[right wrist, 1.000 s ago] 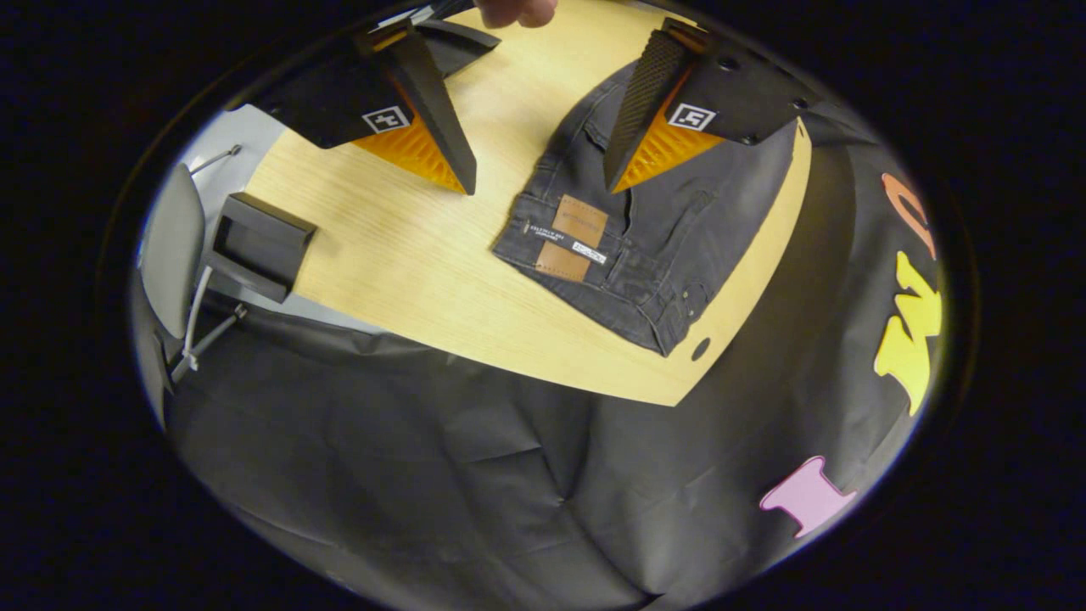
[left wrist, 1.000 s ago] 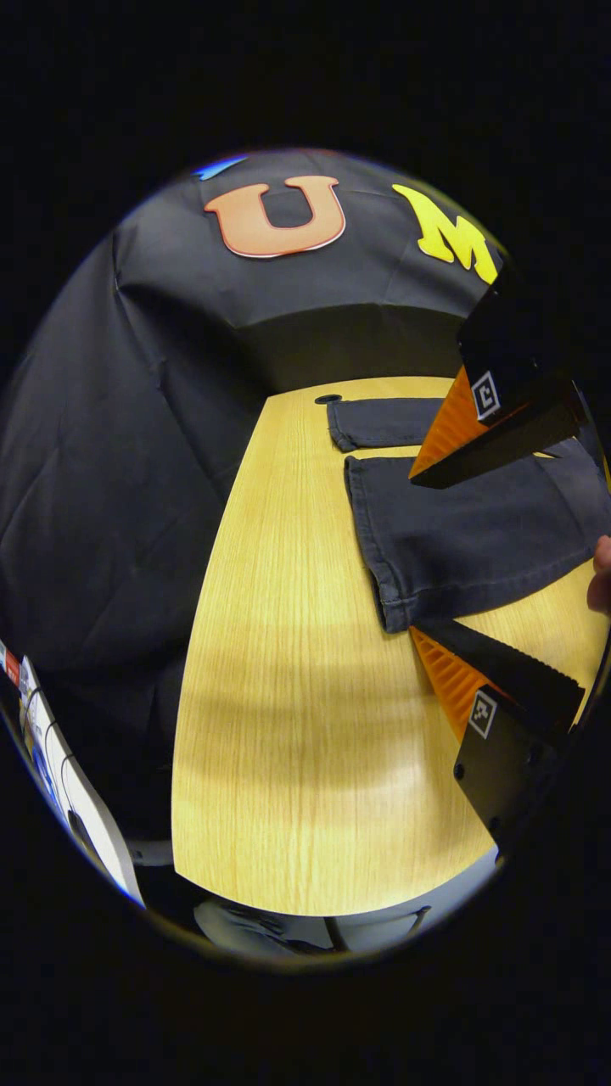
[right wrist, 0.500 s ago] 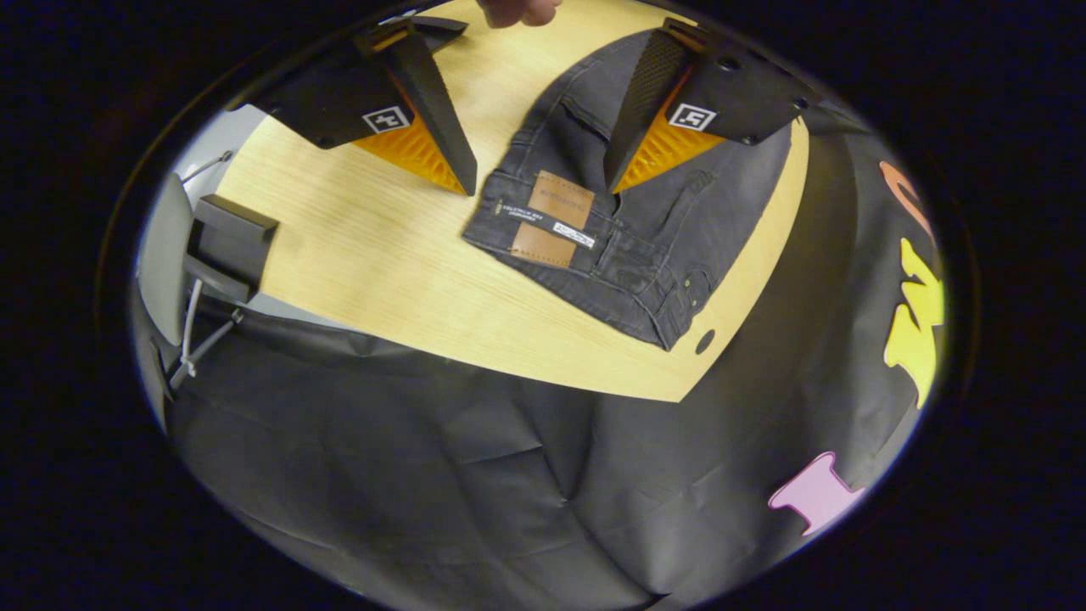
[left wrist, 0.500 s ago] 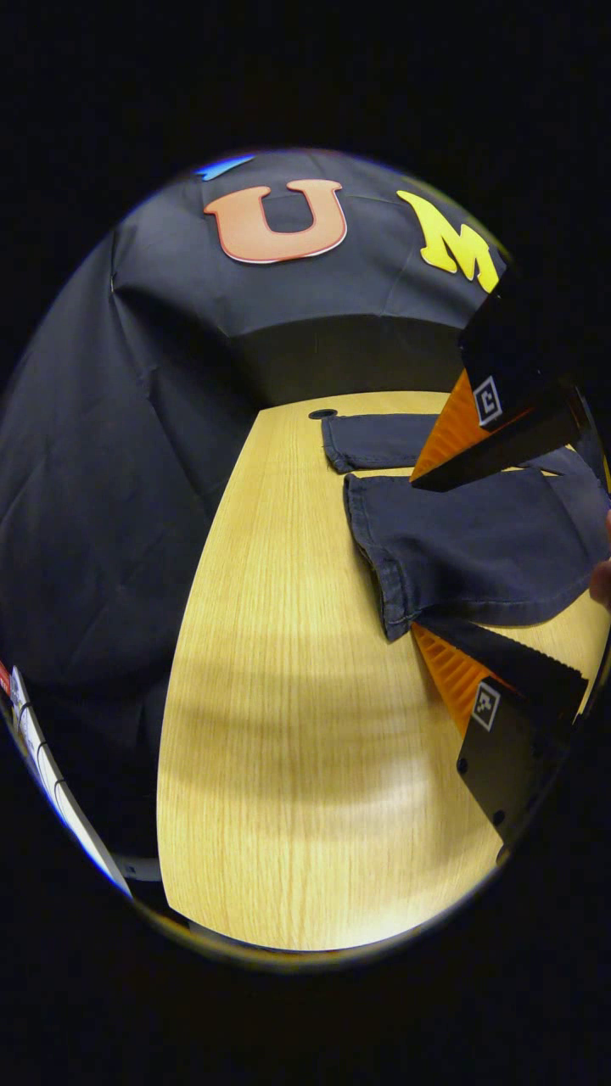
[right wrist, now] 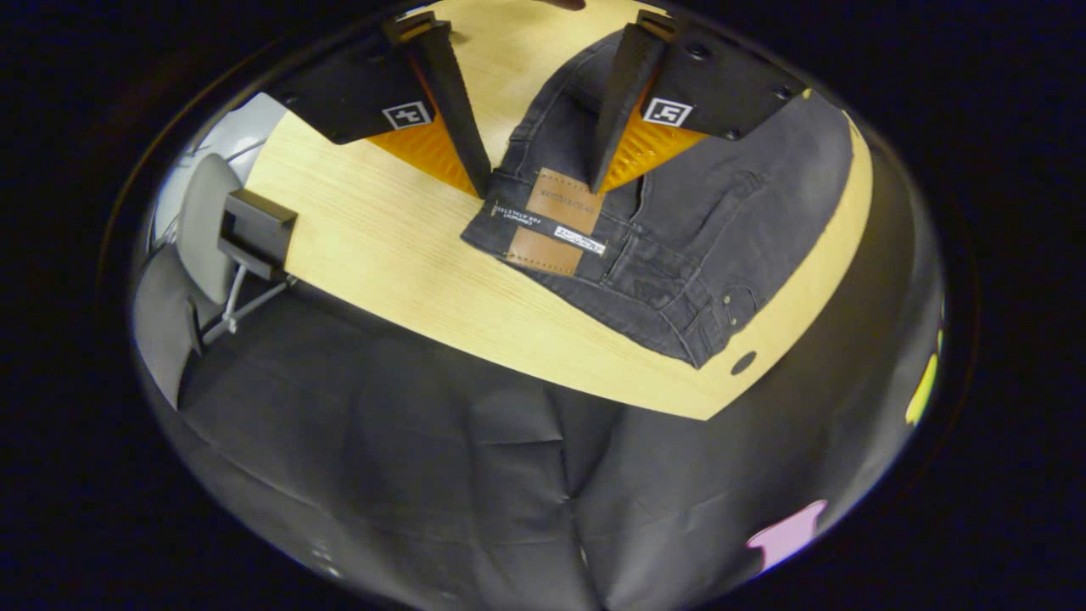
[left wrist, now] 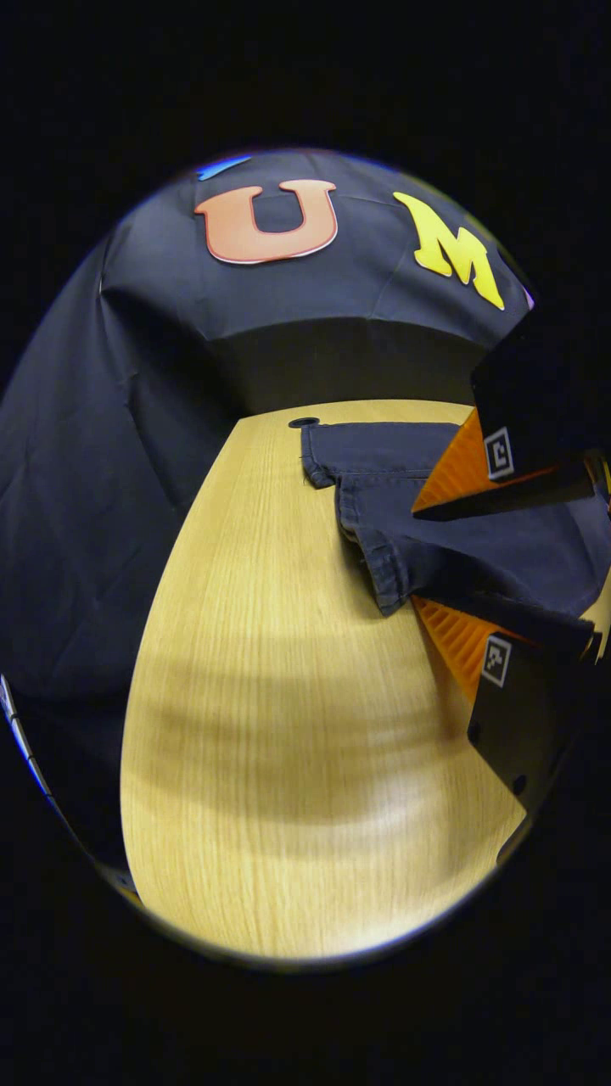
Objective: Grasp the waist and the cuffs of the jeans and fold them to make the two legs overlap; first hold the waist and fold one-third of the jeans toward the cuffs, then hold the cuffs and fold the remaining one-third in the same direction to finish folding.
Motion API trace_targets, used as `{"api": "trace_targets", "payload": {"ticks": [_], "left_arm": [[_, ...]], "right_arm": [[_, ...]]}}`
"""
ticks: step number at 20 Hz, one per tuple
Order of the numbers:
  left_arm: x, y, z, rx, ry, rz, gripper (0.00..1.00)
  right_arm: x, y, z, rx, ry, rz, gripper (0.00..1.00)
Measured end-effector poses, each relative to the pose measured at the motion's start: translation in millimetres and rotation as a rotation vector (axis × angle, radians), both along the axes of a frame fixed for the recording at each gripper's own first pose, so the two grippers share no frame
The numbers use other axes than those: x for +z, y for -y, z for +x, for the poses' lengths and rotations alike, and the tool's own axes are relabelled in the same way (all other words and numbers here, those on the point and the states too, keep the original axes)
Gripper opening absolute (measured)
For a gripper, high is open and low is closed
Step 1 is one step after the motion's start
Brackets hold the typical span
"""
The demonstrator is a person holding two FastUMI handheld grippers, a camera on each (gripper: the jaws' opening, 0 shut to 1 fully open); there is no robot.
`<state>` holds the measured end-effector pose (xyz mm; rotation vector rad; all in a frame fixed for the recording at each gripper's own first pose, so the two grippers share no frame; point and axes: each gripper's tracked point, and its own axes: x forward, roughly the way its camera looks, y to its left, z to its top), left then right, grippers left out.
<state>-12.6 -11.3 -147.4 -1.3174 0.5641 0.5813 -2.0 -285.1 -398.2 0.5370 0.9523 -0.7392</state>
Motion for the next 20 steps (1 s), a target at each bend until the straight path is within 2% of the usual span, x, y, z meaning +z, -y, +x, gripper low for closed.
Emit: {"api": "trace_targets", "payload": {"ticks": [1, 2, 3, 4, 5, 6, 7, 8, 9, 11, 14, 17, 20], "left_arm": [[-2, -1, 0, 0.006, -0.009, -0.005, 0.32], [-7, -1, -1, 0.012, -0.020, -0.007, 0.31], [-7, -1, 0, 0.015, -0.018, -0.010, 0.14], [-6, 1, 0, 0.011, -0.017, -0.016, 0.16], [-6, 1, 1, 0.006, -0.016, -0.020, 0.11], [-7, 1, 1, 0.004, -0.021, -0.024, 0.10], [-6, 1, 0, 0.005, -0.026, -0.028, 0.07], [-5, 3, 0, 0.002, -0.032, -0.037, 0.00], [-1, 4, -1, -0.002, -0.033, -0.044, 0.05], [11, 7, -3, -0.016, -0.044, -0.048, 0.04], [26, 8, -18, -0.022, -0.124, -0.063, 0.04], [61, 1, -18, 0.045, -0.112, -0.112, 0.04], [85, 3, -10, 0.121, -0.104, -0.224, 0.03]], "right_arm": [[3, 3, 1, 0.002, 0.000, -0.008, 0.63], [2, -1, 1, -0.006, -0.006, -0.002, 0.54], [3, -2, 6, -0.008, 0.019, 0.020, 0.44], [4, -7, 6, -0.038, 0.017, 0.065, 0.34], [-1, -5, 10, -0.059, 0.010, 0.087, 0.24], [2, -8, 12, -0.066, 0.003, 0.130, 0.20], [2, -7, 13, -0.076, 0.002, 0.154, 0.07], [2, -10, 13, -0.074, -0.012, 0.195, 0.00], [6, -11, 15, -0.072, -0.009, 0.238, 0.01], [20, -12, 19, -0.094, 0.032, 0.322, 0.01], [47, -16, 21, -0.127, 0.118, 0.454, 0.01], [89, -28, 33, -0.151, 0.177, 0.589, 0.01], [119, -38, 53, -0.177, 0.219, 0.706, 0.01]]}}
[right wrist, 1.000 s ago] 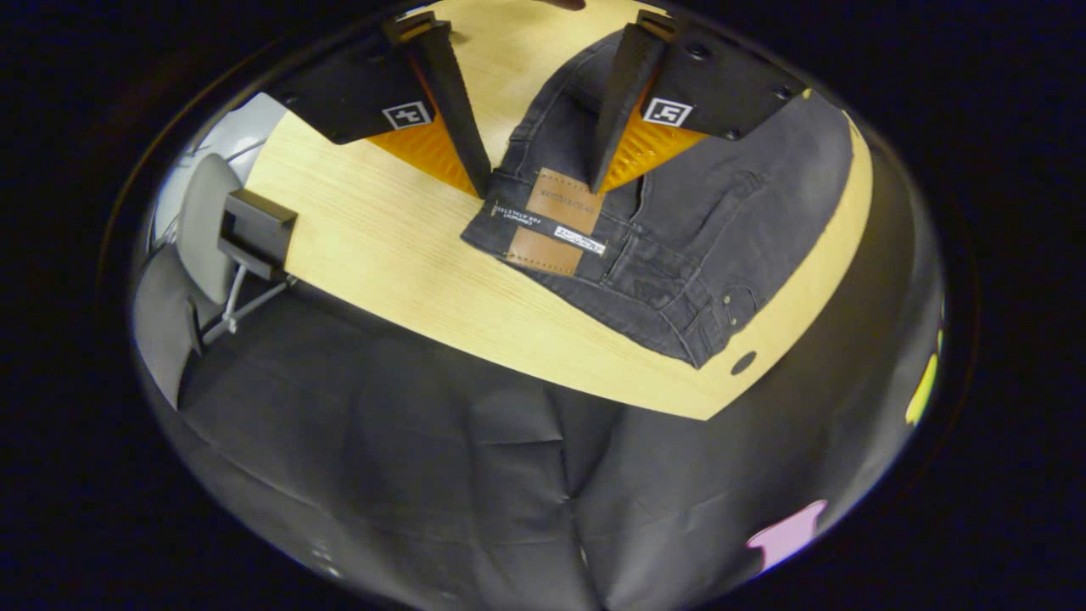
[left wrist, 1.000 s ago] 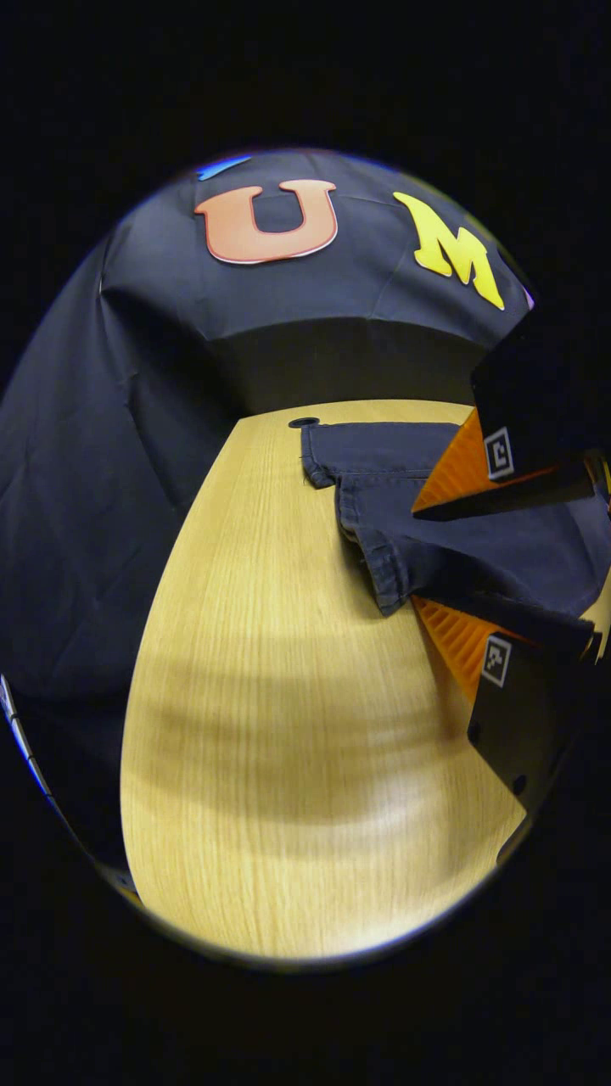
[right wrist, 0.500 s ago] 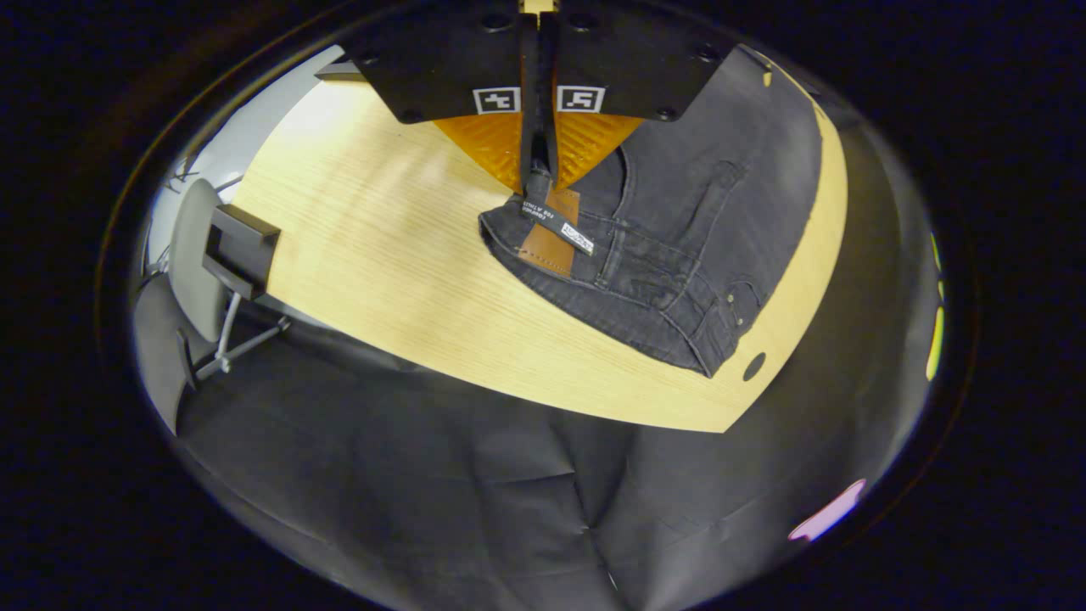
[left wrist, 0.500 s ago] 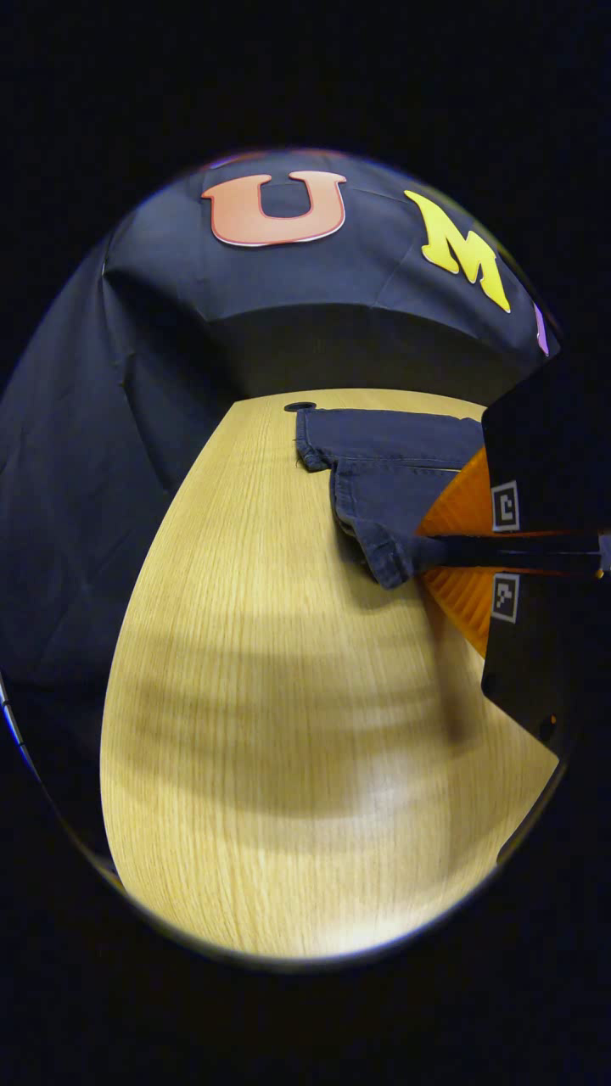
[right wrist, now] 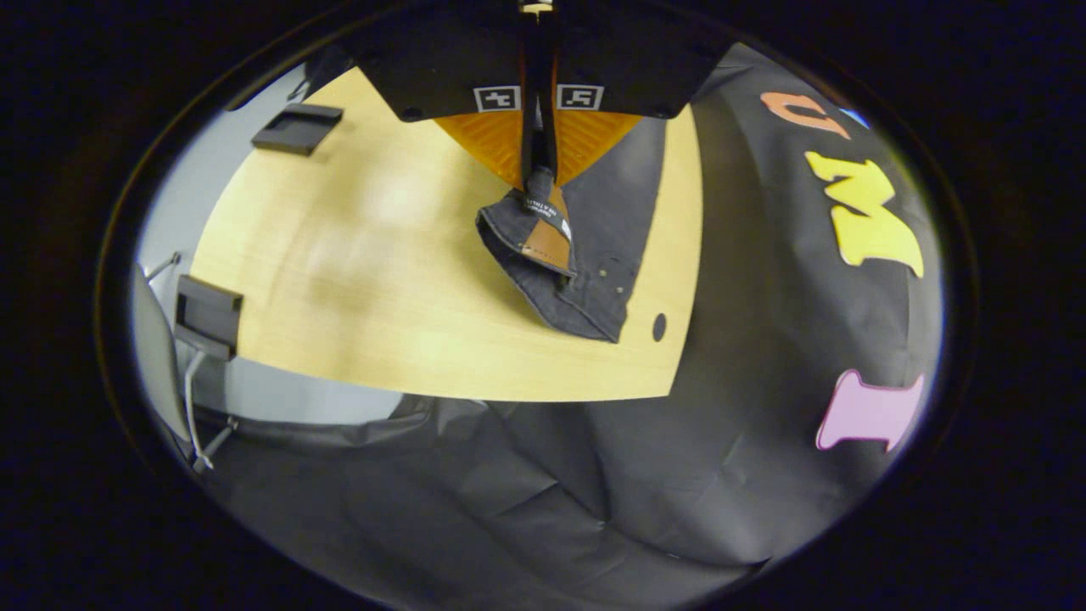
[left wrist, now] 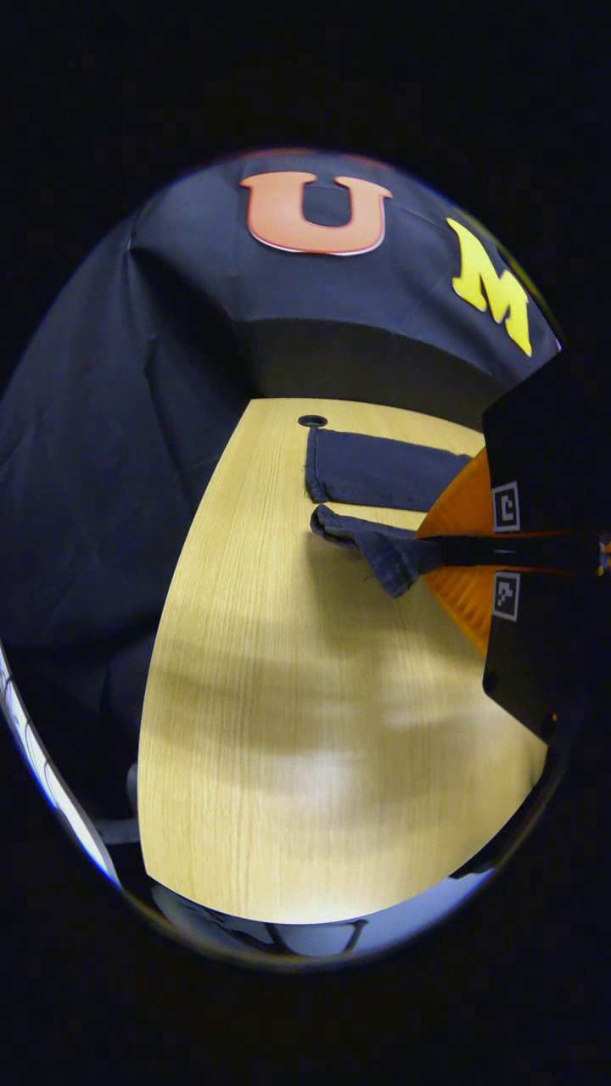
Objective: Grasp the waist and the cuffs of the jeans and fold them to make the two legs overlap; first hold the waist and fold one-third of the jeans toward the cuffs, then hold the cuffs and fold the remaining one-third in the same direction to finish folding.
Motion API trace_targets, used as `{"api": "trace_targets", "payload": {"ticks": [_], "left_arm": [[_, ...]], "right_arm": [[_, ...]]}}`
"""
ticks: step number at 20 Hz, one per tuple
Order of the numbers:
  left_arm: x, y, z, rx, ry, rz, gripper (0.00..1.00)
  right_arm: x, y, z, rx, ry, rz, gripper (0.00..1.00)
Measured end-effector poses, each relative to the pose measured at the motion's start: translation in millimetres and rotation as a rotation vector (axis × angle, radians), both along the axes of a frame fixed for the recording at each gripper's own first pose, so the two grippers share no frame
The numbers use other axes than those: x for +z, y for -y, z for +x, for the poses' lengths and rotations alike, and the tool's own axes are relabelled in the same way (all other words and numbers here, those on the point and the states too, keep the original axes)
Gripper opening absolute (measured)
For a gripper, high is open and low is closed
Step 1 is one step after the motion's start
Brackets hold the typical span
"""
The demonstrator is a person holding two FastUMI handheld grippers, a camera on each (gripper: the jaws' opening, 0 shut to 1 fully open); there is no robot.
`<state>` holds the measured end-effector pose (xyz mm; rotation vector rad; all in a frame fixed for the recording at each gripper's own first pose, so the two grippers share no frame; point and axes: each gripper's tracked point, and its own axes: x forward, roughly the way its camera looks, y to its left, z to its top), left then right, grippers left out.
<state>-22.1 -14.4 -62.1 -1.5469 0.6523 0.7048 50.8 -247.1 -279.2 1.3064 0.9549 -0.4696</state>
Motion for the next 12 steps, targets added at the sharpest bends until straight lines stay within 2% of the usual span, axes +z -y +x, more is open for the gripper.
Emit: {"api": "trace_targets", "payload": {"ticks": [4, 7, 10, 12], "left_arm": [[15, -6, 32, 0.087, -0.009, -0.149, 0.04], [10, -20, 66, 0.120, -0.052, -0.183, 0.04], [4, -35, 104, 0.202, -0.081, -0.223, 0.03], [1, -36, 121, 0.212, -0.084, -0.237, 0.03]], "right_arm": [[26, 1, 37, -0.041, 0.008, 0.116, 0.01], [27, 6, 73, -0.045, -0.006, 0.139, 0.01], [21, 8, 113, -0.049, -0.023, 0.144, 0.01], [12, 9, 139, -0.048, -0.034, 0.143, 0.01]]}}
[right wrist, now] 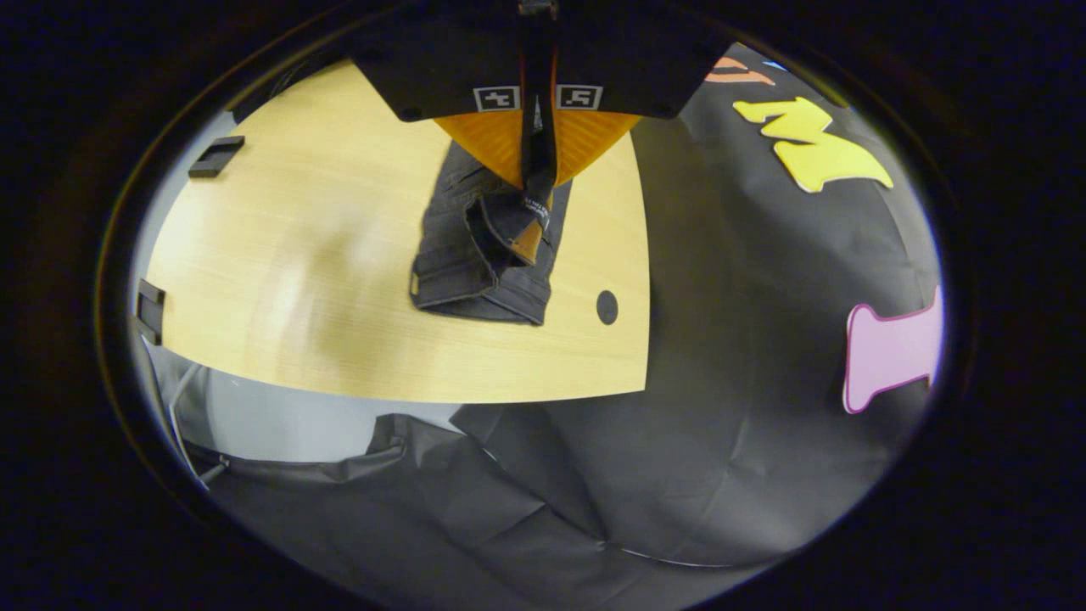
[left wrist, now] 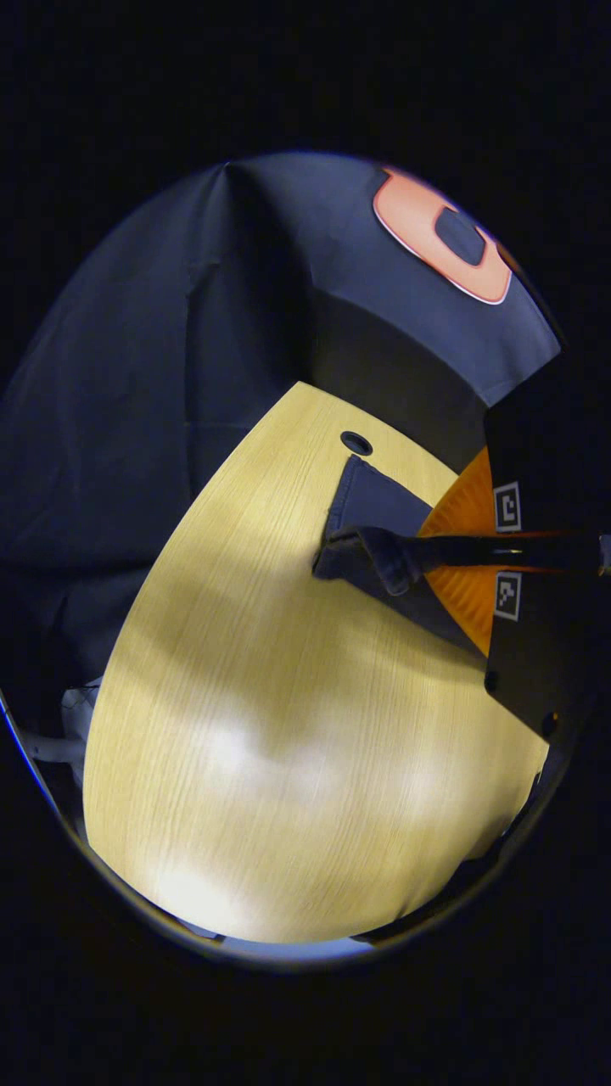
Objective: Grasp the waist and the cuffs of the jeans and fold them to make the two legs overlap; first hold the waist and fold one-third of the jeans toward the cuffs, then hold the cuffs and fold the remaining one-third in the same direction to finish folding.
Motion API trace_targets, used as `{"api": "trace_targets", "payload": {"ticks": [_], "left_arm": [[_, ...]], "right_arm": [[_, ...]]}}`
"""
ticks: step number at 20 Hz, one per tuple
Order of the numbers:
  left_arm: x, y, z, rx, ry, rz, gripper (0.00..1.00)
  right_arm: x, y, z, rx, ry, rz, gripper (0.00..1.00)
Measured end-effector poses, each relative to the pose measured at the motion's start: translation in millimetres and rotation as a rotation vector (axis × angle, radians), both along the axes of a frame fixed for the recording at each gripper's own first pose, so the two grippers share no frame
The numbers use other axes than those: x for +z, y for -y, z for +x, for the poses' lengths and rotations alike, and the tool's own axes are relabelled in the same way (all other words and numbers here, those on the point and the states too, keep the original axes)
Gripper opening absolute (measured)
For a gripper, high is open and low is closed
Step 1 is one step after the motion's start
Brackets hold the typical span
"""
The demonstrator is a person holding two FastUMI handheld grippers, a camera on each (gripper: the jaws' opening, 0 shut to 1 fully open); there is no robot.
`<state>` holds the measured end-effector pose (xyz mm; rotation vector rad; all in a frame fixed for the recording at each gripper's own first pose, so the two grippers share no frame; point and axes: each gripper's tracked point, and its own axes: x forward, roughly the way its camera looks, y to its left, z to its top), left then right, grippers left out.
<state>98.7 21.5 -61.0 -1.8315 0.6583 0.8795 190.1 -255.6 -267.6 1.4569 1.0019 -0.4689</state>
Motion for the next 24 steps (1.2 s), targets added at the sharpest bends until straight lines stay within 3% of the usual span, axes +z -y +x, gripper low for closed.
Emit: {"api": "trace_targets", "payload": {"ticks": [7, 12, 15, 16, 17, 18, 19, 20, 21, 22, 23, 24], "left_arm": [[-37, -8, 59, -0.129, -0.107, 0.085, 0.03], [-72, -6, 96, -0.144, -0.100, -0.001, 0.07], [-63, -17, 96, -0.184, -0.097, 0.013, 0.45], [-58, -21, 94, -0.185, -0.104, 0.026, 0.51], [-51, -24, 95, -0.187, -0.118, 0.038, 0.60], [-42, -28, 98, -0.184, -0.120, 0.051, 0.65], [-34, -29, 99, -0.182, -0.119, 0.059, 0.74], [-23, -30, 89, -0.189, -0.121, 0.061, 0.73], [-12, -29, 84, -0.196, -0.112, 0.062, 0.98], [6, -28, 84, -0.202, -0.090, 0.062, 0.99], [-17, -21, 93, -0.205, -0.071, 0.072, 0.99], [-7, -21, 93, -0.216, -0.059, 0.090, 0.99]], "right_arm": [[-51, -4, 70, 0.067, -0.033, -0.012, 0.01], [-81, -9, 91, 0.067, -0.064, 0.011, 0.01], [-84, -7, 94, 0.032, -0.062, 0.063, 0.01], [-84, -7, 97, 0.016, -0.056, 0.077, 0.07], [-83, -7, 100, 0.003, -0.047, 0.084, 0.02], [-81, -8, 107, -0.018, -0.022, 0.091, 0.12], [-76, -6, 112, -0.038, 0.001, 0.094, 0.17], [-69, -5, 117, -0.059, 0.039, 0.097, 0.17], [-59, -3, 119, -0.070, 0.071, 0.105, 0.30], [-51, -2, 120, -0.077, 0.100, 0.105, 0.34], [-44, -2, 119, -0.072, 0.120, 0.096, 0.42], [-36, -1, 109, -0.046, 0.130, 0.079, 0.60]]}}
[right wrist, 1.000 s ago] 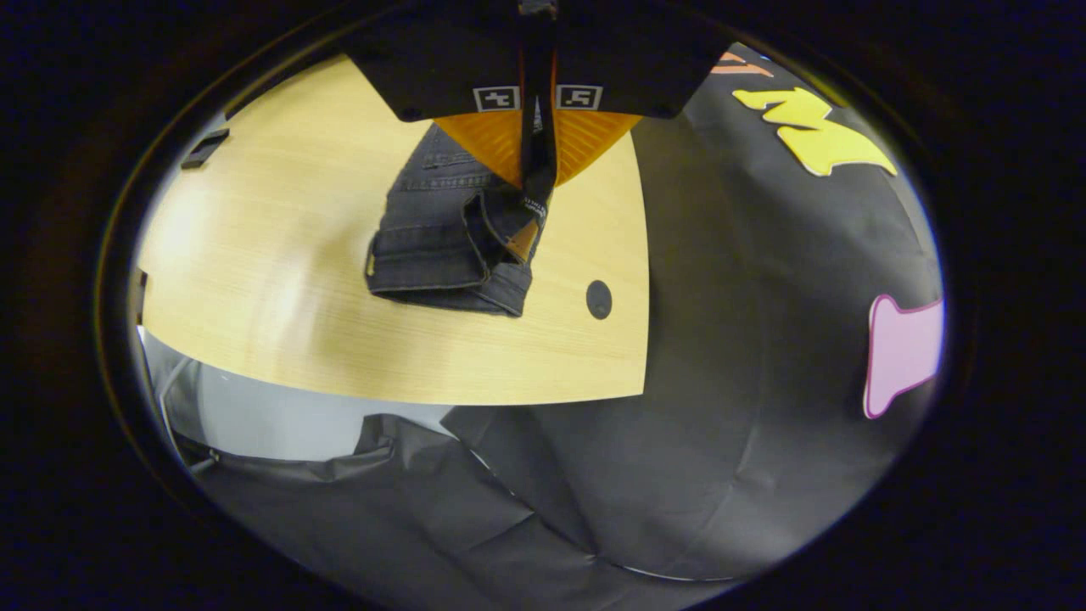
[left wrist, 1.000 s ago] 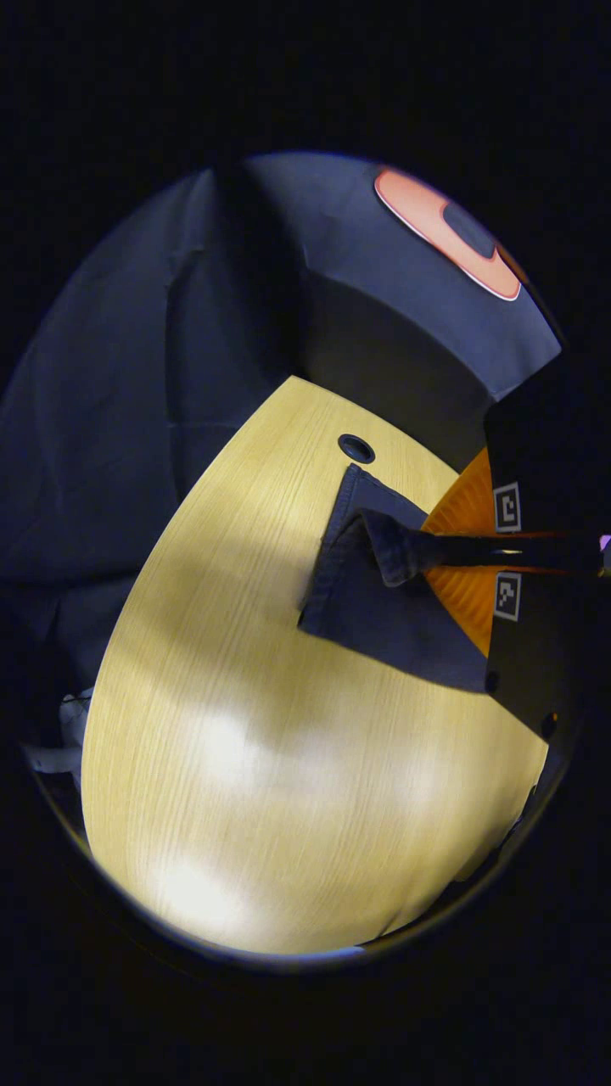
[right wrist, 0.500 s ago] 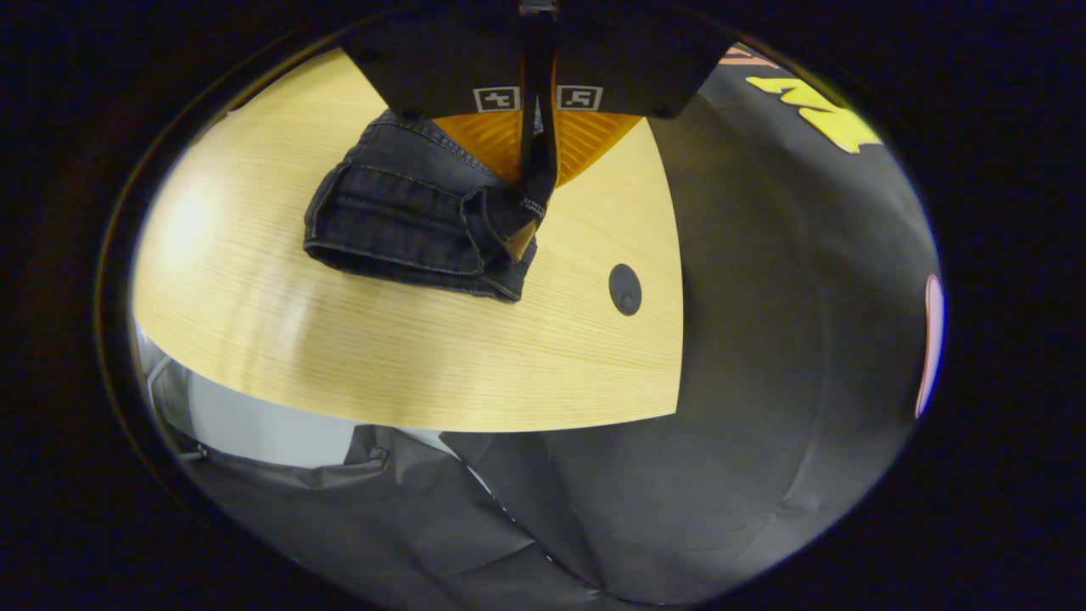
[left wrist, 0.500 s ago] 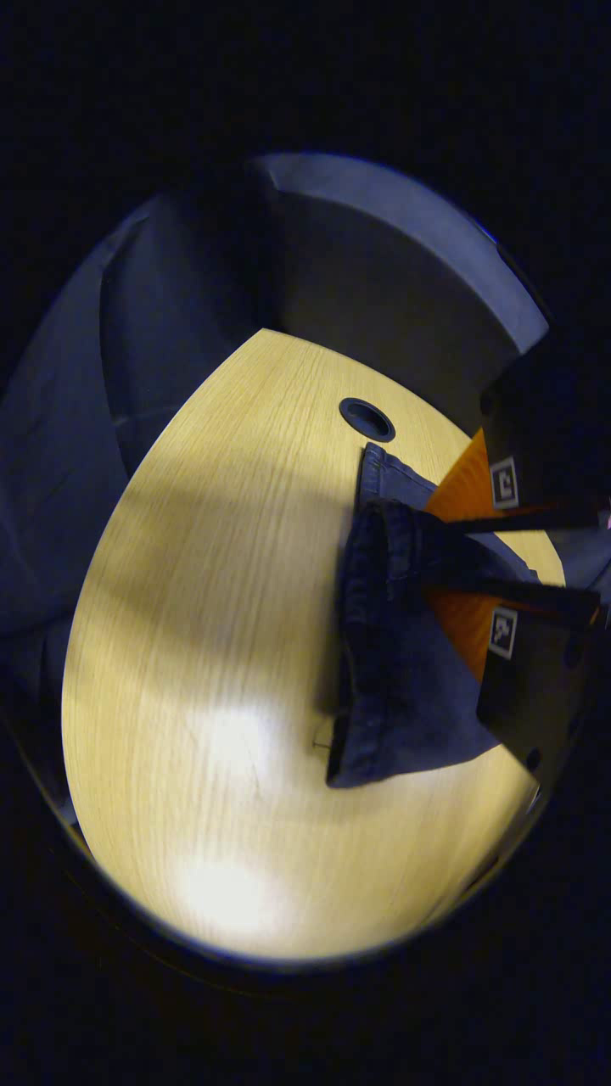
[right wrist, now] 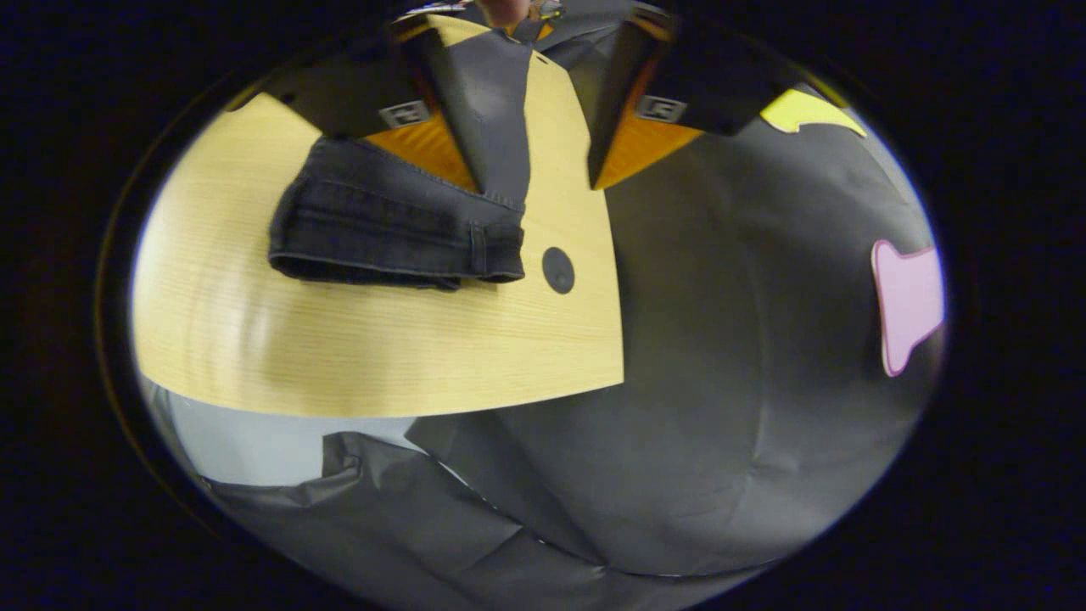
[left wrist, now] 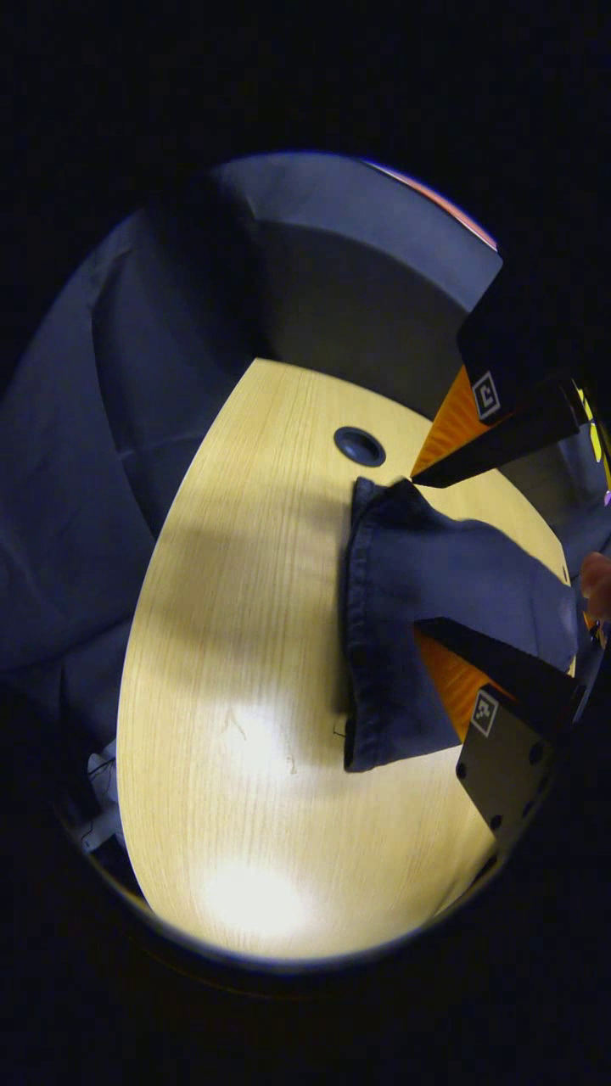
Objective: Grasp the waist and the cuffs of the jeans and fold them to make the two legs overlap; first hold the waist and fold one-third of the jeans toward the cuffs, then hold the cuffs and fold the remaining one-third in the same direction to finish folding.
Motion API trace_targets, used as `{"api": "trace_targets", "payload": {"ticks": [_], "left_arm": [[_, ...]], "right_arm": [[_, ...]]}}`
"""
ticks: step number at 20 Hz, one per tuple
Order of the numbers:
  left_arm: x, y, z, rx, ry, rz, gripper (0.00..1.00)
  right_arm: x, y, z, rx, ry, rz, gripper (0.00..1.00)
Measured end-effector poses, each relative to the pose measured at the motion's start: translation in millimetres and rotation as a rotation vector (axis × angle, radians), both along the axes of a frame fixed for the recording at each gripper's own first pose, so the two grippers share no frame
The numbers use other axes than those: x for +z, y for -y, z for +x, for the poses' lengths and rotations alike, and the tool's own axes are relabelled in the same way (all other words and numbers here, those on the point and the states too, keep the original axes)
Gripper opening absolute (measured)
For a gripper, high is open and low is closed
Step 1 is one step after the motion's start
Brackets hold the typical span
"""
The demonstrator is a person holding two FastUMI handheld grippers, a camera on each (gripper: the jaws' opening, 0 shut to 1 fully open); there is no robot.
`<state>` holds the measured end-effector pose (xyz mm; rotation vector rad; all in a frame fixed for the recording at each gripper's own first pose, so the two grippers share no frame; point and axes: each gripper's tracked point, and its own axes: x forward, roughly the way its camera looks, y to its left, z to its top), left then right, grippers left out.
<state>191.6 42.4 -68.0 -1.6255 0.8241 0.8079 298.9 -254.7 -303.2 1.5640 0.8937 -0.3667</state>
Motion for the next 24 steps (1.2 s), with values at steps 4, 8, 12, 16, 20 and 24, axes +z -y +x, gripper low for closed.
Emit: {"api": "trace_targets", "payload": {"ticks": [4, 8, 12, 16, 20, 24], "left_arm": [[52, 32, -12, -0.246, 0.074, 0.188, 0.99], [144, 84, -25, -0.570, 0.266, 0.552, 0.99], [213, 163, -65, -0.887, 0.445, 0.869, 0.99], [226, 221, -101, -0.979, 0.522, 1.161, 0.99], [229, 263, -143, -1.069, 0.560, 1.285, 0.99], [239, 281, -164, -1.049, 0.580, 1.371, 0.99]], "right_arm": [[25, -5, -39, 0.161, 0.065, -0.223, 0.96], [66, -2, -94, 0.365, 0.190, -0.619, 0.96], [107, -27, -153, 0.551, 0.332, -0.983, 0.96], [114, -55, -181, 0.617, 0.384, -1.200, 0.96], [106, -50, -178, 0.569, 0.355, -1.191, 0.98], [102, -47, -176, 0.542, 0.294, -1.162, 0.98]]}}
